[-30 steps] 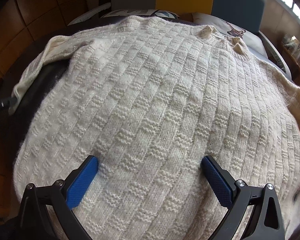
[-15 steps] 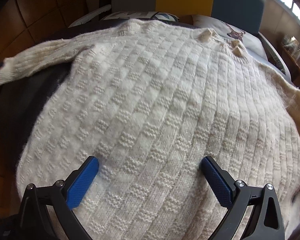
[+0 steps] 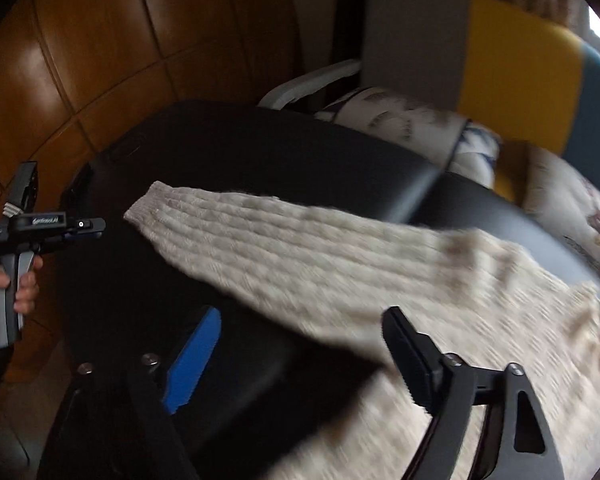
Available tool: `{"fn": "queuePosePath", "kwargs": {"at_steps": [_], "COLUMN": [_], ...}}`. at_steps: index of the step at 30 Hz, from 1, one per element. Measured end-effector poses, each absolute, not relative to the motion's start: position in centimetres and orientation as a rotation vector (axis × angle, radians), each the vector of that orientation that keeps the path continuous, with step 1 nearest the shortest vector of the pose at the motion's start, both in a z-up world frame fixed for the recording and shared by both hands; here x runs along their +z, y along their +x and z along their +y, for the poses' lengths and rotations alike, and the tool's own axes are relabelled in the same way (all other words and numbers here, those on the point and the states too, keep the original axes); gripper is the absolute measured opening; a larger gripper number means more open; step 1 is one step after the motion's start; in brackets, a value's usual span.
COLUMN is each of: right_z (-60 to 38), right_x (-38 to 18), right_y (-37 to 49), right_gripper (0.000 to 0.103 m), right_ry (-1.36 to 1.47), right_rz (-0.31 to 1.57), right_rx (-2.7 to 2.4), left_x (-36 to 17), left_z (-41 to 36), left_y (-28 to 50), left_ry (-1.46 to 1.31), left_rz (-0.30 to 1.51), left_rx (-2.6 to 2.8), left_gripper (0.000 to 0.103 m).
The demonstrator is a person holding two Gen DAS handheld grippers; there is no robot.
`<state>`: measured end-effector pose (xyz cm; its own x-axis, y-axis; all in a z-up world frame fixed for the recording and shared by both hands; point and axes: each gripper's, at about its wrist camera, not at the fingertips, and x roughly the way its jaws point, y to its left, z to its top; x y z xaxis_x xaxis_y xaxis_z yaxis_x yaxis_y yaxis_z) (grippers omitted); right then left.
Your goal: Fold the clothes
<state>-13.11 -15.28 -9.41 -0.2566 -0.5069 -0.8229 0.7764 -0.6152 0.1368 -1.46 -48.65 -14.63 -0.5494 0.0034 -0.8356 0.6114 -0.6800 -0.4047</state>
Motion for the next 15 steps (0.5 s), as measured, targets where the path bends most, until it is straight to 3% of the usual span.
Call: {"fn": "queuePosePath", "kwargs": {"at_steps": [5,7,9,15], "right_z": [-21.6,-22.6,-23.2,-24.2], "right_x": [-13.4,-14.3,-14.8,-15.9], "right_y": [-15.2,-15.2,-14.7,-11.9], "right_gripper": [0.068,0.073,0.084,0.09], "right_ry": [1.224,1.222,1.186,1.053], "right_rz": [0.417,0.432,0.472,0.672], "right_rx": [-1.87,-1.866,-1.867,-1.876], "left_x": [-15.7,-16.3,-16.4,-16.8], "left_z": [-51.2,-51.8,-50.8,-48.0], "left_y": [-2.5,-2.9,-3.8,-6.3], "left_ry": [1.178,1.19,1.226,1.332], "left_rz": [0.943,0.969,0.921,0.768], "left_rx": [-2.118,-2.115,-2.152,-2.257], "left_gripper": [0.025,0.025,0.026,0.027]}}
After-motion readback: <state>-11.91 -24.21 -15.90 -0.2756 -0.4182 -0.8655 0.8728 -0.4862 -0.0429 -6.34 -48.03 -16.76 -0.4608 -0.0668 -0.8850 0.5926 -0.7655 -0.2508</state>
